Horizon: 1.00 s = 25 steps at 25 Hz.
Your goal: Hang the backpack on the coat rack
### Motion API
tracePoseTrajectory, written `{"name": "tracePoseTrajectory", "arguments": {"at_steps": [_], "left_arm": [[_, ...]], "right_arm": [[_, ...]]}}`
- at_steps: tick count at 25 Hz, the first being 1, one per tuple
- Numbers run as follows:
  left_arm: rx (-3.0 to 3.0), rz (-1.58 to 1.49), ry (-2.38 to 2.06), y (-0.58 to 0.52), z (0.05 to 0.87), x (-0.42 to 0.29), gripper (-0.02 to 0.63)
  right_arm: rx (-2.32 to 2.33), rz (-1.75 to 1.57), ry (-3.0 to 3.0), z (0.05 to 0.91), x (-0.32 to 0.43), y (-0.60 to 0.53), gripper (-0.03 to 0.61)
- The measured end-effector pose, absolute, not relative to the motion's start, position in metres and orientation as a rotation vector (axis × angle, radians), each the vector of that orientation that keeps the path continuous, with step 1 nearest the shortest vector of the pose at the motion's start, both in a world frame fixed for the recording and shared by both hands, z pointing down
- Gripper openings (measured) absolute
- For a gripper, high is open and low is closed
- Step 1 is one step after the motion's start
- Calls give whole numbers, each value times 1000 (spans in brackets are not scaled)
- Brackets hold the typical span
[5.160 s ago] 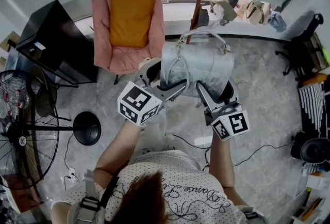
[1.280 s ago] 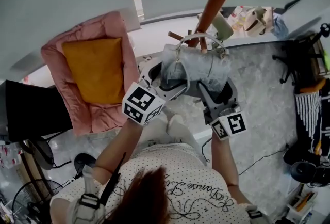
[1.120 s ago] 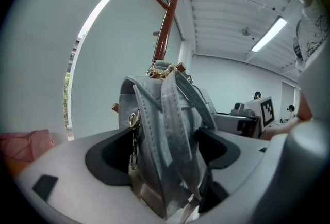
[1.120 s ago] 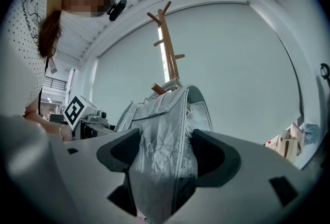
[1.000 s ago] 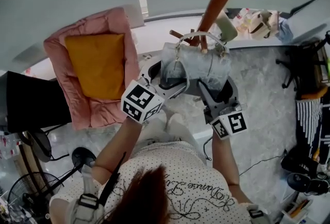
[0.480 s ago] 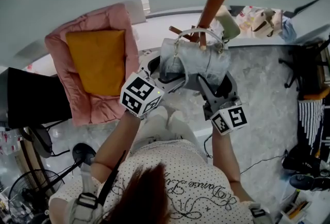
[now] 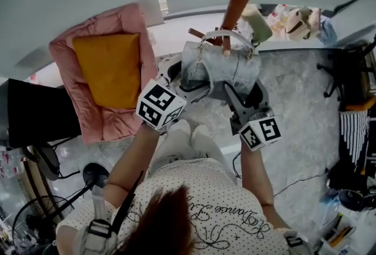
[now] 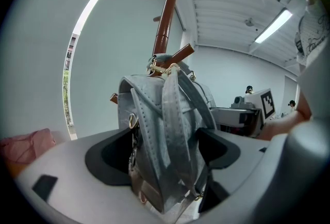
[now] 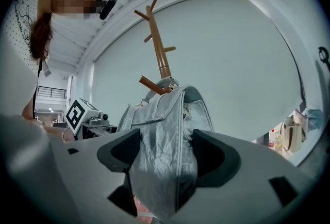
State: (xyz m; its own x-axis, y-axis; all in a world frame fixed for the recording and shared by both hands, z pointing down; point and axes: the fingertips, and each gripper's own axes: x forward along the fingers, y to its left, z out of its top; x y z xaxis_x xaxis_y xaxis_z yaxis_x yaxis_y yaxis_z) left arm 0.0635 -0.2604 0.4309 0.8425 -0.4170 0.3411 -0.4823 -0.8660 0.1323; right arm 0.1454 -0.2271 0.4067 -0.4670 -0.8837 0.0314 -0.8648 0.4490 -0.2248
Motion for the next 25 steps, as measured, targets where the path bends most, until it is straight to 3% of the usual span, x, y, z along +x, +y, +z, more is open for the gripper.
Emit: {"name": "tracePoseTrajectory", "arguments": {"at_steps": [25], "left_arm": [[2829, 400, -711, -275, 459, 58, 390]], "right_arm": [[-1591, -339, 2711, 438, 141, -236, 334]]}}
